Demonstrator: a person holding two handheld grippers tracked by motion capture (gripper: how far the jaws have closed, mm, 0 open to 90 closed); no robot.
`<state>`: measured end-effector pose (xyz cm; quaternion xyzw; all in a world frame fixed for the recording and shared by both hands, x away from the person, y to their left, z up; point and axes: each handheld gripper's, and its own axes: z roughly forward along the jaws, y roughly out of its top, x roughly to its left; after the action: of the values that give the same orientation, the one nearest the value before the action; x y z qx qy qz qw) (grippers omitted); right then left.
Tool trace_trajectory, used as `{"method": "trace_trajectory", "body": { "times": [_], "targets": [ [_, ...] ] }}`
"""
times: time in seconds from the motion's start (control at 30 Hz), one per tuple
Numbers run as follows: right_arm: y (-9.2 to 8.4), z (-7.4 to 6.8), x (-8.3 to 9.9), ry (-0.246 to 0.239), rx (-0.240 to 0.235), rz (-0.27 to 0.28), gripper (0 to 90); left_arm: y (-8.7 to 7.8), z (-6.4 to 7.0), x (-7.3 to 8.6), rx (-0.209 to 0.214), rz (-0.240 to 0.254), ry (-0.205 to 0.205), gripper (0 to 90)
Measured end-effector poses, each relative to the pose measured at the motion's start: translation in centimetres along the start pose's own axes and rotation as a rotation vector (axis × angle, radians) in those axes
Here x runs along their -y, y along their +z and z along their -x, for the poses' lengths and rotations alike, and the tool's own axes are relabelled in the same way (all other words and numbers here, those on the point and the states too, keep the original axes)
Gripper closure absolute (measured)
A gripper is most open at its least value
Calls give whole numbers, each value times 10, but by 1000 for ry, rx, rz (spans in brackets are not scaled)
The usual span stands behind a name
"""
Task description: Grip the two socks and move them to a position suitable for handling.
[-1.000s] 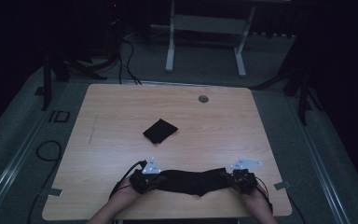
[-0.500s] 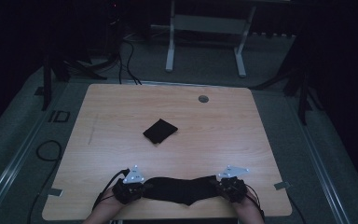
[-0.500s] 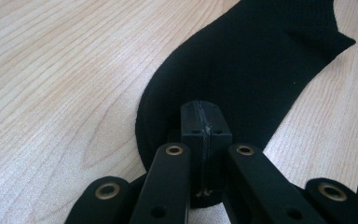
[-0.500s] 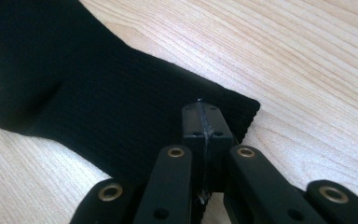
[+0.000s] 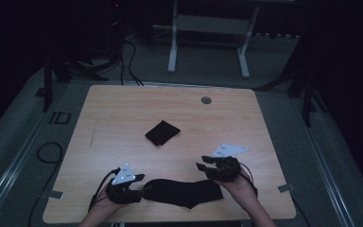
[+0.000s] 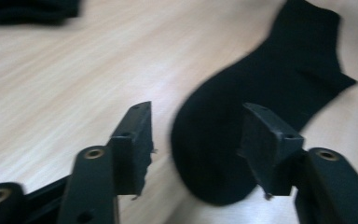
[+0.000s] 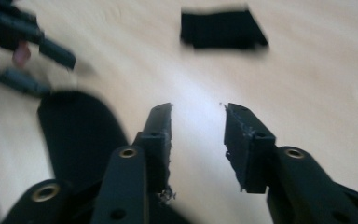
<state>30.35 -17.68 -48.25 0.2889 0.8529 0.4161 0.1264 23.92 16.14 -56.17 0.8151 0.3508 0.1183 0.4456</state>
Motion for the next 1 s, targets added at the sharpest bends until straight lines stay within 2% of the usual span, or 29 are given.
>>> {"method": "trace_trajectory", "body": {
  "times": [0.1,0.13,0.17,0.2,0.27,0.3,0.33,0.37,0.4,0.43,0.47,0.5,0.53,0.57,0.67,0.7,0.73,0.77,0.87,0.93,1.0],
  "targets": [
    [29,4,-27,-29,-16,6,562,-3,-7,6,-11,39,-54,405],
    [39,5,-36,-47,-18,8,558,-3,-8,8,-12,41,-59,405],
    [39,5,-36,-47,-18,8,558,-3,-8,8,-12,41,-59,404],
    [60,8,-52,-61,-21,-8,535,-3,-8,9,-17,43,-62,391],
    [79,9,-66,-87,-17,-10,501,-4,-9,11,-26,46,-67,387],
    [79,9,-66,-87,-17,-10,501,-4,-9,11,-27,49,-68,387],
    [98,10,-79,-93,-19,-21,475,-4,-9,12,-39,65,-75,374],
    [98,10,-79,-93,-19,-21,475,-4,-9,12,-39,65,-75,373],
    [118,12,-89,-92,-19,-31,471,-5,-9,12,-61,75,-72,373],
    [118,12,-89,-92,-19,-31,471,-5,-9,12,-61,75,-72,373],
    [137,12,-97,-102,-12,-55,494,-6,-10,12,-71,89,-78,373],
    [137,12,-97,-102,-12,-55,494,-6,-10,12,-71,89,-78,373],
    [155,12,-102,-120,10,-79,490,-7,-11,12,-72,98,-88,373],
    [163,13,-103,-133,22,-90,476,-8,-12,13,-72,103,-94,373],
    [186,19,-104,-119,57,-130,423,-9,-13,14,-77,107,-98,373],
    [186,19,-104,-119,57,-130,423,-9,-13,14,-77,107,-97,373],
    [197,25,-102,-99,75,-158,390,-9,-14,14,-73,110,-100,373],
    [203,28,-100,-88,71,-185,386,-9,-14,14,-74,110,-100,373],
    [214,31,-91,-100,81,-248,384,-9,-14,15,-71,103,-94,373],
    [216,34,-87,-71,48,-246,435,-9,-14,15,-70,102,-93,373],
    [214,35,-84,-61,35,-238,537,-8,-14,14,-67,106,-94,373]
  ]
}}
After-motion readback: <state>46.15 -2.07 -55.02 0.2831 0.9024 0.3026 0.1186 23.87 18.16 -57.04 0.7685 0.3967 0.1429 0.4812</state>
